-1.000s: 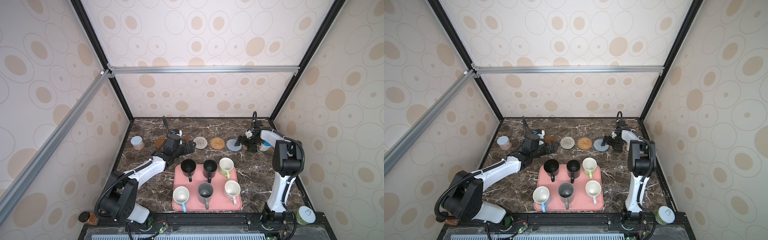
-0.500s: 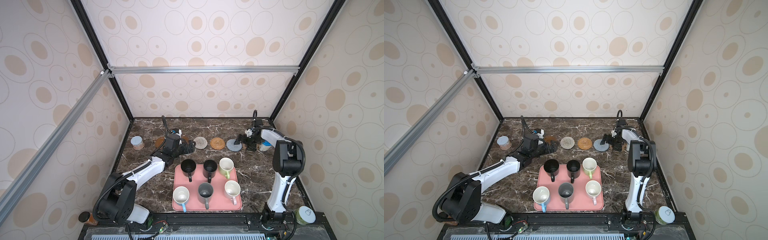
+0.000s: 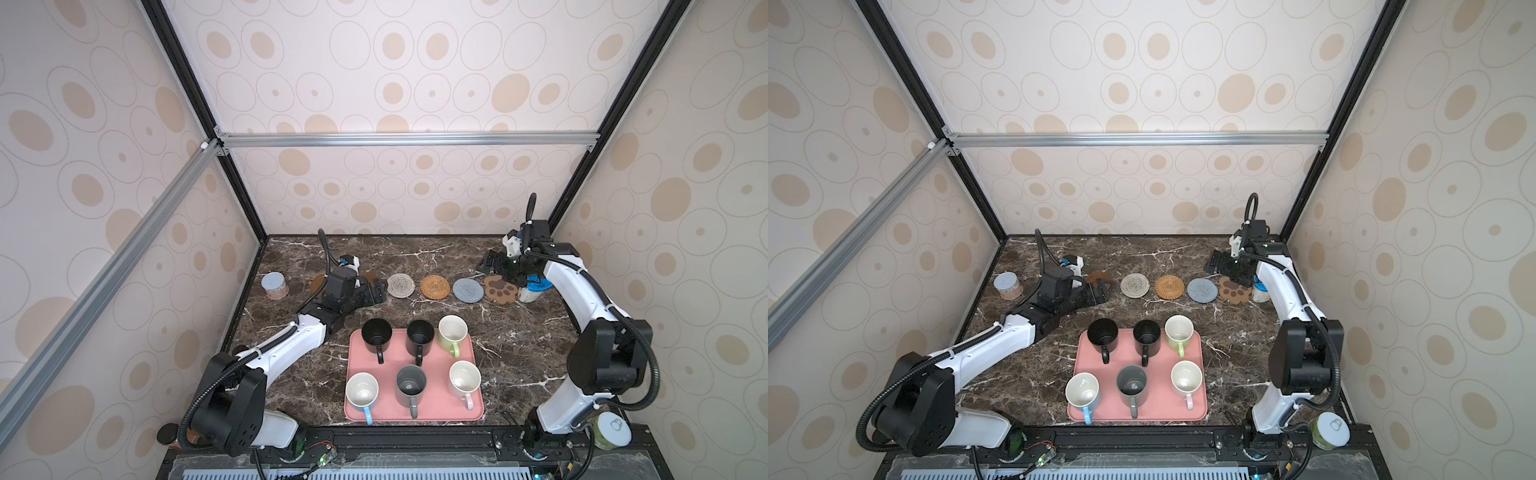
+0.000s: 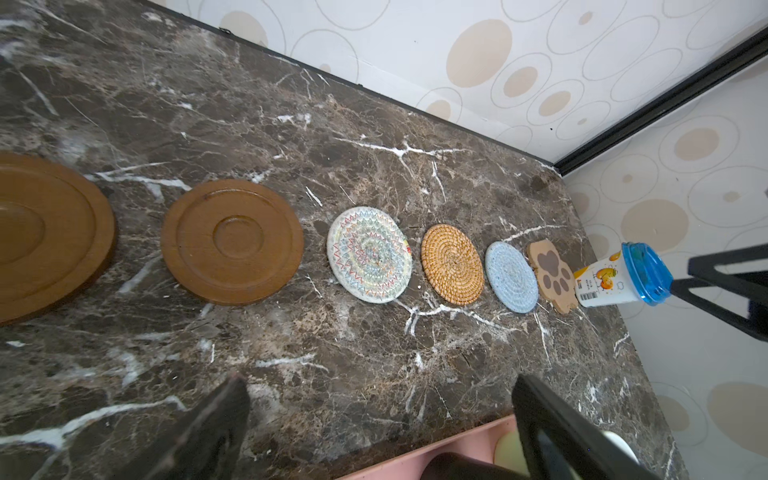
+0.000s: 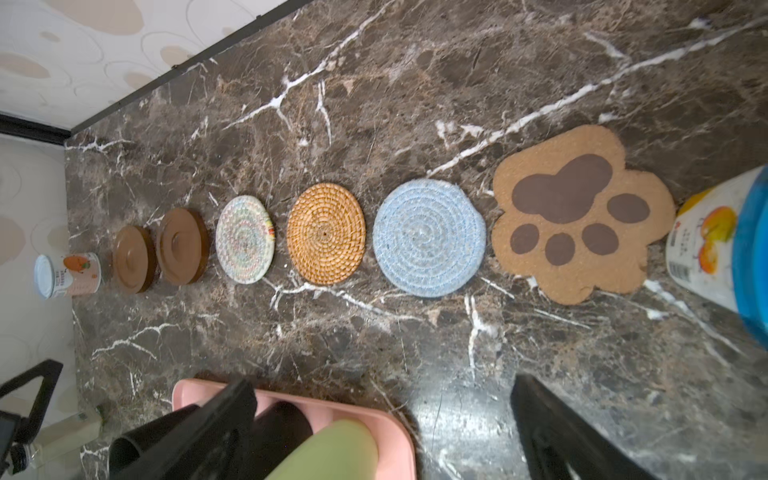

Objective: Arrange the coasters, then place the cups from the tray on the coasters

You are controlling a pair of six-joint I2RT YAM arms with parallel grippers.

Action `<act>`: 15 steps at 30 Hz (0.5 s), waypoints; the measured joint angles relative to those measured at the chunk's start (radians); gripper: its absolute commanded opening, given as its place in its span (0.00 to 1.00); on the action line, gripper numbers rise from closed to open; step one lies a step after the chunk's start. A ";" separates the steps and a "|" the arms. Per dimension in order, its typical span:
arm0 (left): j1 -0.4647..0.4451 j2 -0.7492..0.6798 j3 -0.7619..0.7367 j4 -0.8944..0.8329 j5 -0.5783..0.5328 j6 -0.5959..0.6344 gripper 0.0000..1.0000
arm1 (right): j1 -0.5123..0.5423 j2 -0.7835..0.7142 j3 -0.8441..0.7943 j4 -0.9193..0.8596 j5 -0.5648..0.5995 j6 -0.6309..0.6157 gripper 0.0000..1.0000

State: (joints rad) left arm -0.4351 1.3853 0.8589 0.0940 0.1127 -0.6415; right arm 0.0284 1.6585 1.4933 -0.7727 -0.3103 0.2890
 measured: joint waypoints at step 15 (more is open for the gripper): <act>0.067 0.089 0.019 0.010 0.055 0.061 1.00 | 0.085 -0.191 -0.110 -0.111 0.077 0.005 1.00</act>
State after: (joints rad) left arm -0.3683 1.4738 0.8783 0.1036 0.1677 -0.5800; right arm 0.1131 1.4673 1.3834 -0.8841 -0.2329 0.2943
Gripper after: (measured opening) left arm 0.999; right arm 0.997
